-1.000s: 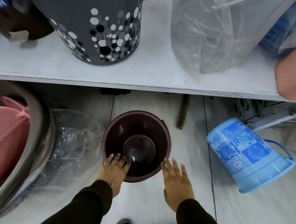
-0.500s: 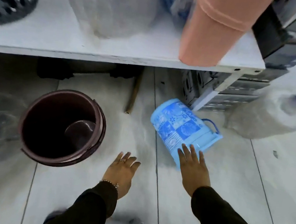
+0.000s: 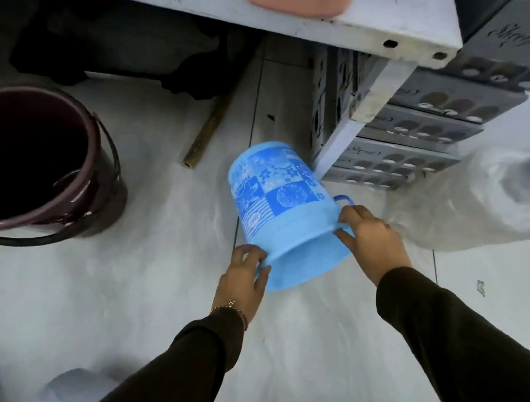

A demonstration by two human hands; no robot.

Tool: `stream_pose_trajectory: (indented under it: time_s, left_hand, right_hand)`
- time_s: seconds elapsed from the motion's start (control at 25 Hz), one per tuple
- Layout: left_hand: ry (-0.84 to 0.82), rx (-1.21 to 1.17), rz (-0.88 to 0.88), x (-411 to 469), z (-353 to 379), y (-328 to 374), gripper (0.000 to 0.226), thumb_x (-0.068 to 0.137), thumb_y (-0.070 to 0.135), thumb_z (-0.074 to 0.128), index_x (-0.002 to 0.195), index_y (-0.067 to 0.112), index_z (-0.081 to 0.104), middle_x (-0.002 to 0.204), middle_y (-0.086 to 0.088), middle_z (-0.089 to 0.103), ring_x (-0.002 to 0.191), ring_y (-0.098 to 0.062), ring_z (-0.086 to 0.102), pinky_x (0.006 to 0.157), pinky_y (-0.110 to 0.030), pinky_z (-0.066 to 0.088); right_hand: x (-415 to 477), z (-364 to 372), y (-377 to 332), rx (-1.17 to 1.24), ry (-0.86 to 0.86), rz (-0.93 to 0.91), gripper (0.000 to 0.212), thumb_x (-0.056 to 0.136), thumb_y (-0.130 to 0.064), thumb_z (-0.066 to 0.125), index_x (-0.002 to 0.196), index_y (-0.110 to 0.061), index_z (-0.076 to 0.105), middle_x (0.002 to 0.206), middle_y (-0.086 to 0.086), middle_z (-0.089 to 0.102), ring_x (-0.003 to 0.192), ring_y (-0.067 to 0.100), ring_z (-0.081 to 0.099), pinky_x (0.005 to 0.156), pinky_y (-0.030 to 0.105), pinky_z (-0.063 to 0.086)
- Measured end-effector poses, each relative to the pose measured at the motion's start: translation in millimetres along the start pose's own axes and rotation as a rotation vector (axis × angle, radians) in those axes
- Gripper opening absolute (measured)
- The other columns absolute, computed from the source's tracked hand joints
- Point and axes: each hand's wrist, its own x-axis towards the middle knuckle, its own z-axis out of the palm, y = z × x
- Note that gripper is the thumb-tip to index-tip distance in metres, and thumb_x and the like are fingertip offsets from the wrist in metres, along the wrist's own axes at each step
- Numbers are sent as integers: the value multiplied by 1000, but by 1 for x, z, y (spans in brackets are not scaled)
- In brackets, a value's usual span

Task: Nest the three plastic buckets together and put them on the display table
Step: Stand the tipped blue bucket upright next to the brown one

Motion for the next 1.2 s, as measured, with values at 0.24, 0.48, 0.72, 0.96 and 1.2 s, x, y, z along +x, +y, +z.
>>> stream_pose_trajectory:
  time_s: [0.24,0.48,0.72,0.96,1.2]
  left_hand:
    - [44,-80,-22,6,-79,15,19,92,48,52,106,36,50,103,10,70,72,-11,72,76,-29,58]
    - [68,-520,-497,32,-97,28,17,94,27,58,107,18,52,89,-13,69,67,-29,70,58,-29,60]
    - [-1,-618,-641,41,-95,29,31,98,31,51,126,21,45,115,-13,63,87,-32,66,74,-38,53]
    - [-153,-148,-399,-2,-114,29,68,98,43,45,153,10,22,158,-13,32,143,-29,37,118,-38,29]
    - [-289,-38,-234,-74,-150,16,50,98,43,46,142,21,45,150,-10,42,136,-26,44,113,-31,31]
  right_hand:
    - [-8,-28,-15,305,68,119,70,91,-10,60,152,-24,28,161,1,30,120,32,59,93,43,54]
    - [-44,1,-36,822,4,610,70,90,-5,59,149,-25,27,117,9,61,108,37,63,93,48,56]
    - [-54,16,-48,860,160,643,55,99,-19,52,150,-28,32,137,6,57,120,30,60,103,42,50]
    - [-84,-4,-60,719,100,603,68,102,-30,50,157,-8,16,166,10,17,148,28,31,118,38,29]
    - [-151,-7,-107,769,-8,684,65,103,-30,47,156,-4,20,165,12,18,146,29,34,119,39,27]
